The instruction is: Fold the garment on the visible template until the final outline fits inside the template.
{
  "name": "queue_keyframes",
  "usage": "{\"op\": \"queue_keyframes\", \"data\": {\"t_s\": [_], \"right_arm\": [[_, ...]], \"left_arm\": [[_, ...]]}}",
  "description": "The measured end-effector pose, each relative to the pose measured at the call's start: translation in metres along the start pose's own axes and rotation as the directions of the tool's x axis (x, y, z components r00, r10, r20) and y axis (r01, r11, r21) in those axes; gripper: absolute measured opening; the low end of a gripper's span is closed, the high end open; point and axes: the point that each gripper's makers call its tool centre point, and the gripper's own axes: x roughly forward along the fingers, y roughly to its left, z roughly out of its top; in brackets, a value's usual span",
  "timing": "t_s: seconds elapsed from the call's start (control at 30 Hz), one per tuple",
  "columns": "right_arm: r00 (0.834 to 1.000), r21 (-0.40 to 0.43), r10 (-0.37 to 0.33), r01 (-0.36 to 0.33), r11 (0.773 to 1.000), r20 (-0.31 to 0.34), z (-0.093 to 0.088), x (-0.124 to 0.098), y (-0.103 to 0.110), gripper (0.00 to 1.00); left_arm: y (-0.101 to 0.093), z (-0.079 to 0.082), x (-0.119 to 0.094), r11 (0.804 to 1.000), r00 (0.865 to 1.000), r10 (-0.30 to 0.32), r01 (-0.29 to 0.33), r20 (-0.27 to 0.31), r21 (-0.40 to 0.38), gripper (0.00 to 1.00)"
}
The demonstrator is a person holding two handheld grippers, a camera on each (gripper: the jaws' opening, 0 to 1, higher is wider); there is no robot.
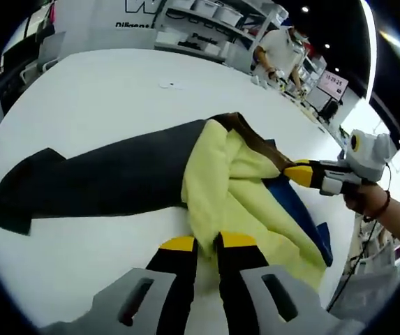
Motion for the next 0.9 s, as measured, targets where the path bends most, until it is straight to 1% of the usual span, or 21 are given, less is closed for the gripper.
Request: {"op": "queue_keyframes", "data": {"t_s": [0.03,0.1,0.13,0.2,0.33,0.43,0.57,0.7,0.8,0.9], "right_arm": [[1.0,-0.007,-0.001,0.001,1.0,0.002,0.001,-0.001,0.0,0.04],[1.0,-0.013,-0.005,0.006,1.0,0.018,0.007,-0.003,0.001,0.04],[1.0,-0.019,-0.009,0.01,1.0,0.023,0.01,-0.004,0.0,0.03],[0.999,-0.038,-0.027,0.029,0.999,0.039,0.017,-0.007,-0.001,0.03],[0.998,-0.071,-0.045,0.049,0.996,0.054,0.028,-0.011,-0.004,0.02],[0.997,-0.077,-0.055,0.059,0.995,0.061,0.037,-0.013,-0.008,0.02],[0.995,-0.084,-0.075,0.08,0.993,0.059,0.044,-0.012,-0.017,0.02],[0.995,-0.093,-0.094,0.096,0.991,0.025,0.045,-0.007,-0.025,0.02],[0.994,-0.089,-0.104,0.106,0.99,0.018,0.048,-0.005,-0.032,0.02],[0.992,-0.081,-0.127,0.128,0.988,0.019,0.055,-0.004,-0.043,0.02]], "left_arm": [[-0.001,0.0,0.0,1.0,1.0,-0.002,0.002,0.004,-0.002,0.09],[-0.005,0.002,-0.002,1.0,1.0,-0.019,0.019,0.013,0.015,0.03],[-0.007,0.002,-0.003,0.999,1.0,-0.024,0.024,0.012,0.024,0.03],[-0.007,0.004,-0.006,0.996,1.0,-0.01,0.01,0.006,0.083,0.02],[-0.008,0.011,-0.013,0.995,1.0,-0.013,0.01,0.027,0.096,0.02],[-0.004,0.012,-0.015,0.995,1.0,-0.018,0.016,0.019,0.095,0.02],[0.001,0.013,-0.017,0.995,1.0,-0.022,0.02,0.011,0.094,0.02],[0.005,0.014,-0.018,0.995,0.999,-0.034,0.033,0.002,0.098,0.02],[0.009,0.015,-0.02,0.993,0.999,-0.033,0.034,-0.01,0.11,0.01],[0.01,0.019,-0.023,0.991,0.999,-0.051,0.053,-0.018,0.121,0.01]]}}
